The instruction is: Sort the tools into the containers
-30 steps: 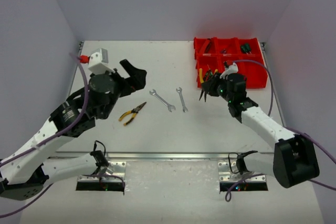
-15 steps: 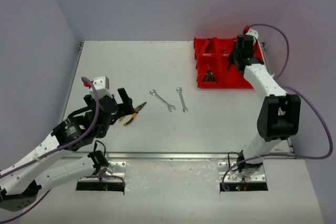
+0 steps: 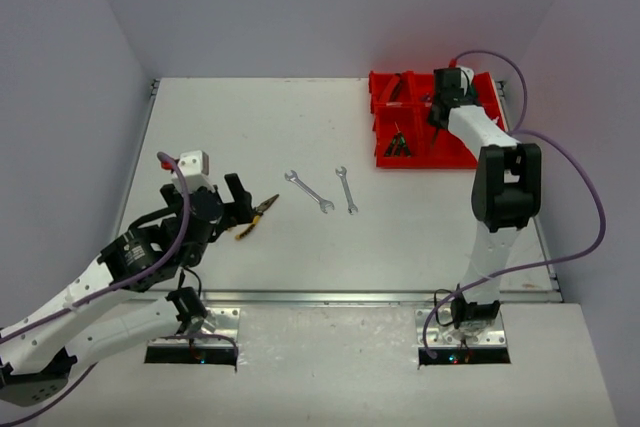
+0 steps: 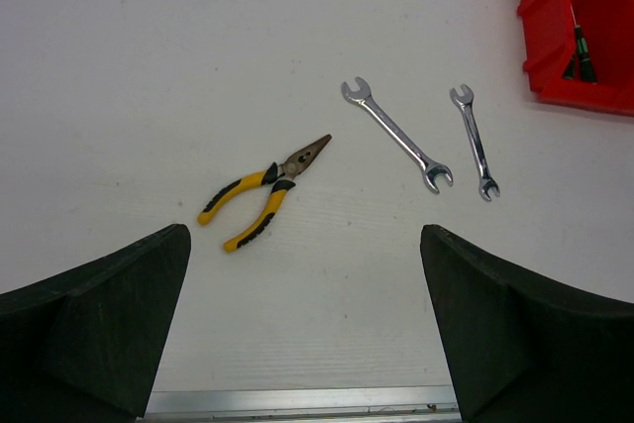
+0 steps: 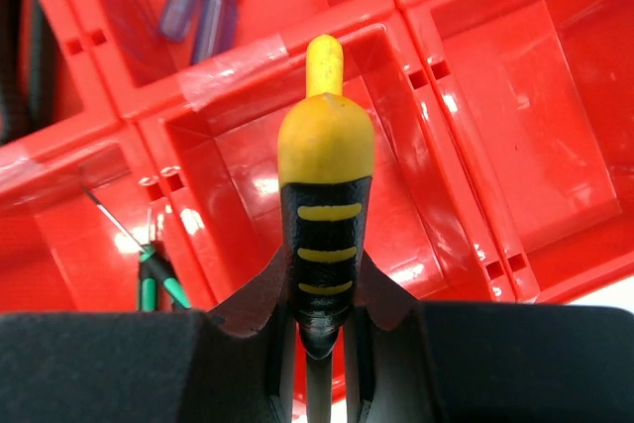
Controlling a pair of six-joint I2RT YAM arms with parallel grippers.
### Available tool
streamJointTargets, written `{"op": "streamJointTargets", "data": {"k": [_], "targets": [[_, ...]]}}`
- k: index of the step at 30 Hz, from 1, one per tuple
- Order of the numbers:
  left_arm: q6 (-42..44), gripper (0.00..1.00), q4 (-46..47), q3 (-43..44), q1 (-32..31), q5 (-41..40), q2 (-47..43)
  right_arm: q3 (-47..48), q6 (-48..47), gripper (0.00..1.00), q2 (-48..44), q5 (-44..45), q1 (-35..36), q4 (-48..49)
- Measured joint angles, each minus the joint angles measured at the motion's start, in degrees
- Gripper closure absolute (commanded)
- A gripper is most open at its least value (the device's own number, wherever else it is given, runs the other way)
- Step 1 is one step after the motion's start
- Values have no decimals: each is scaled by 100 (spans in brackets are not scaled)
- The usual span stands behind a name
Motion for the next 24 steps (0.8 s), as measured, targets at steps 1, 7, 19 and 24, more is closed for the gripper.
{"op": "streamJointTargets", "data": {"k": [1,7,19,24], "targets": [[8,0,16,-8,0,12,25,0,20,100,24,-1,-8,-8],[23,0,48,-47,0,52,100,8,130,76,73,-49,-37,14],[41,0,49,-68,0,101,104,15,289,23,150,-123,-59,-23],[1,0,39,-65,0,35,162,26,289,9,124,-161,-59,-135]]}}
